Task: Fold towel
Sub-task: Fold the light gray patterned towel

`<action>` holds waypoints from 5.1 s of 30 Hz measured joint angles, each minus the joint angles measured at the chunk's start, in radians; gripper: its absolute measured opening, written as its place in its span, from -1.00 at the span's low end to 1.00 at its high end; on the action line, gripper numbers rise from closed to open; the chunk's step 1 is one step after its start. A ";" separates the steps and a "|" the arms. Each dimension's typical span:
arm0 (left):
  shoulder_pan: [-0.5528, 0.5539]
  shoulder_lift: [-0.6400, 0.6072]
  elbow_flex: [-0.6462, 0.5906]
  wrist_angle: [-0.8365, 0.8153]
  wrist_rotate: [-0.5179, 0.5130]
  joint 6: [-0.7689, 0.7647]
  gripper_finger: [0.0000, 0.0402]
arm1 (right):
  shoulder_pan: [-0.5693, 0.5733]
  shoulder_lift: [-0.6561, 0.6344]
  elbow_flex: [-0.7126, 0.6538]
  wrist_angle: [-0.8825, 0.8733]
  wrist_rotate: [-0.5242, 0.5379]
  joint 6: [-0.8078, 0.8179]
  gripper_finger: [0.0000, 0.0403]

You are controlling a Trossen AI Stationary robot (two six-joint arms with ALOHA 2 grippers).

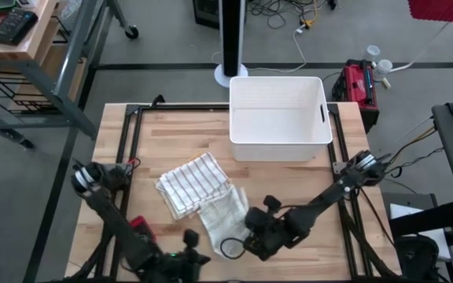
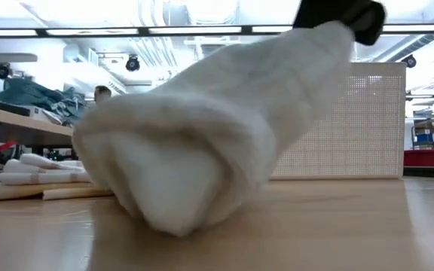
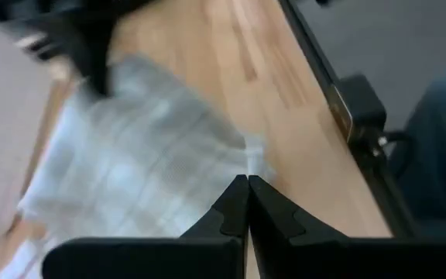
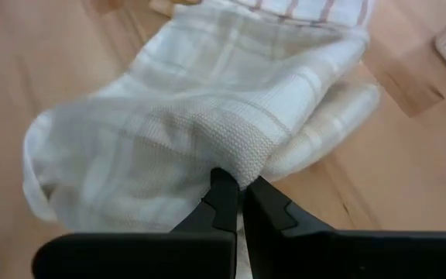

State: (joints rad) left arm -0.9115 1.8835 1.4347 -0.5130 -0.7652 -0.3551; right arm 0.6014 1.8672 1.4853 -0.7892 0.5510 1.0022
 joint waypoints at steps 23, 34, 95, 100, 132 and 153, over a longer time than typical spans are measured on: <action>0.205 0.103 -0.005 0.164 0.339 0.182 -0.24 | -0.061 -0.002 0.011 0.014 -0.005 0.035 -1.00; 0.269 0.103 -0.095 0.221 0.436 0.058 -0.45 | -0.064 -0.003 0.011 0.018 -0.001 0.038 -1.00; 0.158 0.073 -0.136 0.294 0.512 0.071 -0.99 | 0.065 0.048 0.015 0.129 0.121 0.124 -0.54; 0.157 0.073 -0.141 0.286 0.519 0.039 -0.99 | 0.029 0.121 0.013 0.200 0.027 0.082 -0.72; 0.127 0.100 -0.166 0.269 0.787 -0.440 -0.81 | -0.043 0.227 0.014 0.062 -0.186 0.154 -1.00; 0.095 0.088 -0.145 0.214 0.791 -0.307 -0.18 | -0.048 0.228 0.013 0.065 -0.169 0.134 -1.00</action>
State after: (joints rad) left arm -0.8166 1.9717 1.2900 -0.2995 0.0256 -0.6626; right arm 0.5535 2.0953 1.4979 -0.7244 0.3825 1.1366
